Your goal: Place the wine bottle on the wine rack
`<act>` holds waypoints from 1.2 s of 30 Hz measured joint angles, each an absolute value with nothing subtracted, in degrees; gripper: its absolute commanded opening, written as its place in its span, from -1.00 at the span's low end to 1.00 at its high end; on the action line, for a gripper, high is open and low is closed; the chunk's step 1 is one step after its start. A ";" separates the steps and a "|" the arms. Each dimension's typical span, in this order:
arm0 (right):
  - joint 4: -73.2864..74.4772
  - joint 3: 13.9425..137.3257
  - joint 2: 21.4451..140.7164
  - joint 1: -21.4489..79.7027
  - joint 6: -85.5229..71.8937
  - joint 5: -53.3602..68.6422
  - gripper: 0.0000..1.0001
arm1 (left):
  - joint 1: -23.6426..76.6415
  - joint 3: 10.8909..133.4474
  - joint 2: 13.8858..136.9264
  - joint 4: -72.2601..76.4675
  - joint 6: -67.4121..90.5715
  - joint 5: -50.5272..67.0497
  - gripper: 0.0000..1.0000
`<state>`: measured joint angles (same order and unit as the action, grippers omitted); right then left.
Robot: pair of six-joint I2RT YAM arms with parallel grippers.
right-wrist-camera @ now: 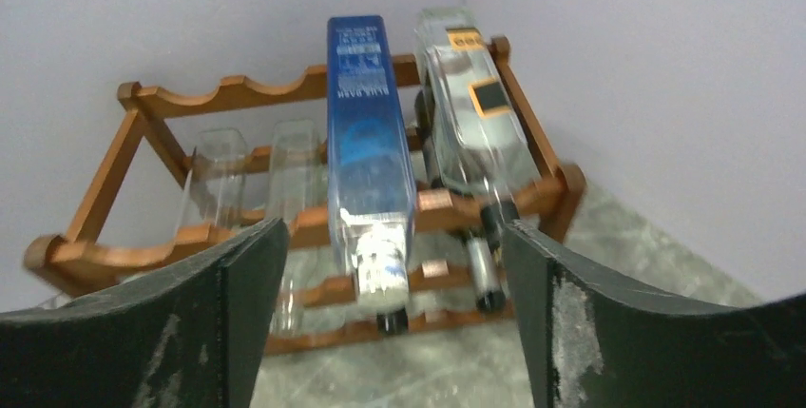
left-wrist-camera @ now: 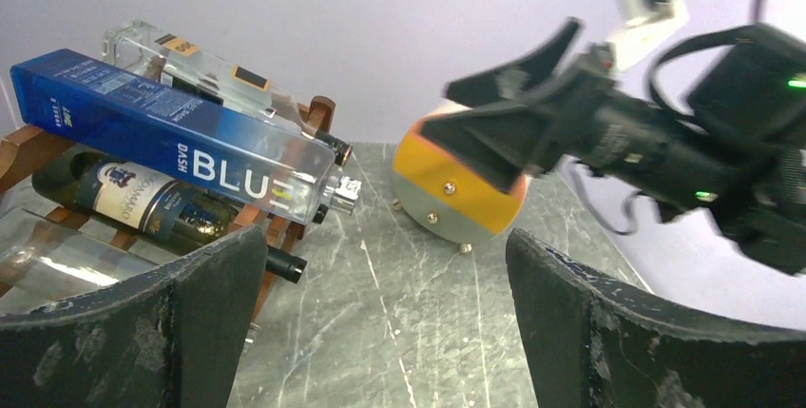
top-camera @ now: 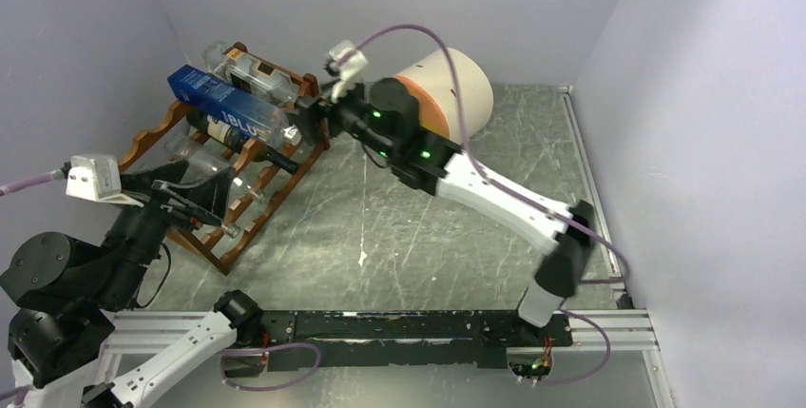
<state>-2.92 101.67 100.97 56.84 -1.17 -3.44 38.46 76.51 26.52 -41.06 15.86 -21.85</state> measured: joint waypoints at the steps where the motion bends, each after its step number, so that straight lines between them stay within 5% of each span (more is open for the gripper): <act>1: -3.01 97.82 97.34 56.84 -1.91 -4.27 0.86 | 38.48 76.51 26.50 -41.47 15.86 -21.85 0.99; 3: -2.42 91.22 90.78 56.84 -3.27 -6.09 0.99 | 38.48 76.51 26.37 -42.41 15.88 -21.87 0.98; 15: 23.73 69.19 65.91 56.84 -22.76 -29.17 1.00 | 38.46 82.87 26.30 -49.30 15.90 -22.74 0.99; 22: 39.70 66.94 53.41 56.84 -27.88 -36.27 1.00 | 38.46 86.08 27.07 -53.15 14.72 -21.12 0.99; 36: 44.99 71.09 43.27 56.84 -20.01 -41.32 1.00 | 35.86 93.62 27.92 -55.61 9.82 -15.09 0.99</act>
<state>44.99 71.09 43.27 56.84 -20.01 -41.32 35.86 93.62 27.92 -55.61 9.82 -15.09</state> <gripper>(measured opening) 0.997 0.994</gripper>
